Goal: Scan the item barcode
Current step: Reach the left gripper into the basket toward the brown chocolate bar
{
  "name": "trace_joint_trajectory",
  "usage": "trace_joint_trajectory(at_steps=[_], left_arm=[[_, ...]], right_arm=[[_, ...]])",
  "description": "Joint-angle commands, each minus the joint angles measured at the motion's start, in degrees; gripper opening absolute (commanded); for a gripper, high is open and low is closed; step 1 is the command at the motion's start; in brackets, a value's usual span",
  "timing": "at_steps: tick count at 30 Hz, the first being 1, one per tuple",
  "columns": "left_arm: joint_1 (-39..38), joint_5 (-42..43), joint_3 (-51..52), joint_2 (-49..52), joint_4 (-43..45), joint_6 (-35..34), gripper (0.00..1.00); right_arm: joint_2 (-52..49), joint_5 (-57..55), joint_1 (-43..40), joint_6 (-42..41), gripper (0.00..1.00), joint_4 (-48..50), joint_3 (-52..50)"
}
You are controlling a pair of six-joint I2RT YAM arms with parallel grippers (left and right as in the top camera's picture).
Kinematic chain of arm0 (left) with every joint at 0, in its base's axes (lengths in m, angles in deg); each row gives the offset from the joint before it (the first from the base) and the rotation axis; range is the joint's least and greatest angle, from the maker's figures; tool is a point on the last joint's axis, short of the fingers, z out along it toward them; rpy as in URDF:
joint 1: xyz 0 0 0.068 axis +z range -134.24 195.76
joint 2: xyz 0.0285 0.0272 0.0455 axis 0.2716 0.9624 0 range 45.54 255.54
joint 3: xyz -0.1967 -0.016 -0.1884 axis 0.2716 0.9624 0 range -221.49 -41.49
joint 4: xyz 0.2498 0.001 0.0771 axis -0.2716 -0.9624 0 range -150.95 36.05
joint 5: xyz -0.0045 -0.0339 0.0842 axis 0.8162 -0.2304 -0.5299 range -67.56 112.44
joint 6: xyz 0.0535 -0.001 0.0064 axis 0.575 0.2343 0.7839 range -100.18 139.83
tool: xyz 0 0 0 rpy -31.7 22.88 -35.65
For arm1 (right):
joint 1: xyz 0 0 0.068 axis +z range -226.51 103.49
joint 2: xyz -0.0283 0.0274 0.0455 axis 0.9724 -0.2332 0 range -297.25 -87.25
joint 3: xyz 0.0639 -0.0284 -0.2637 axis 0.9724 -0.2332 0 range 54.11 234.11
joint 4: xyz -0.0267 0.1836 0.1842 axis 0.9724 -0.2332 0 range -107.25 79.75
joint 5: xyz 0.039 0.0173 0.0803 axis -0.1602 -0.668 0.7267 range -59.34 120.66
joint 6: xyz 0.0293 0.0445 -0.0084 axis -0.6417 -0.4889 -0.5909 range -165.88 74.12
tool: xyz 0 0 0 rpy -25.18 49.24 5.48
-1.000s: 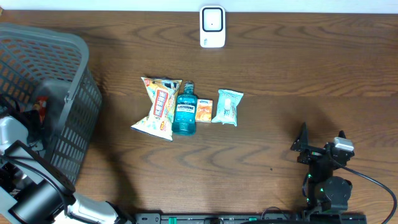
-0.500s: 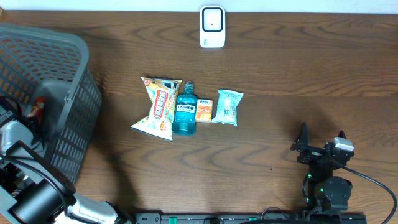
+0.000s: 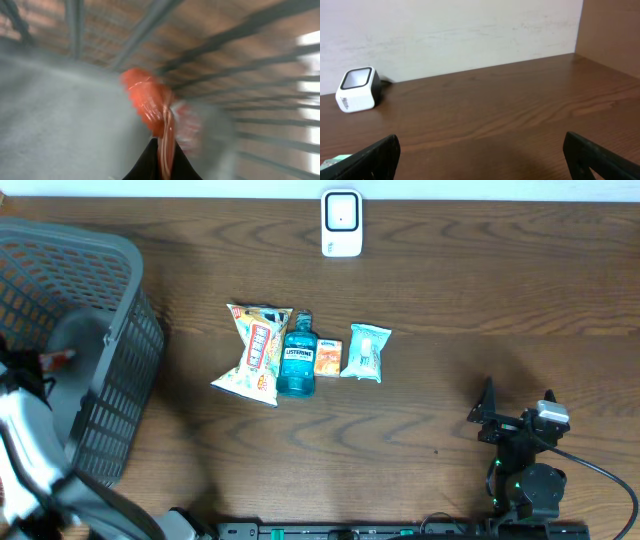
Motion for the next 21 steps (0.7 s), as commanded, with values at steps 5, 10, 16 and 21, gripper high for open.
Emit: trace_joint_trajectory(at_steps=[5, 10, 16, 21], left_arm=[[0.17, 11.85, -0.2, -15.45, 2.19, -1.9, 0.07], [0.02, 14.56, -0.2, -21.0, 4.55, -2.95, 0.07], [0.02, 16.33, -0.2, -23.21, 5.44, -2.93, 0.07], [0.02, 26.75, -0.2, -23.26, 14.05, -2.93, 0.07]], right_arm=[[0.22, 0.15, 0.46, 0.76, 0.99, -0.15, -0.09], [0.24, 0.15, 0.46, 0.79, 0.99, -0.17, -0.09], [0.24, 0.13, 0.46, 0.76, 0.99, -0.15, -0.09], [0.24, 0.15, 0.46, 0.79, 0.99, -0.15, -0.09]])
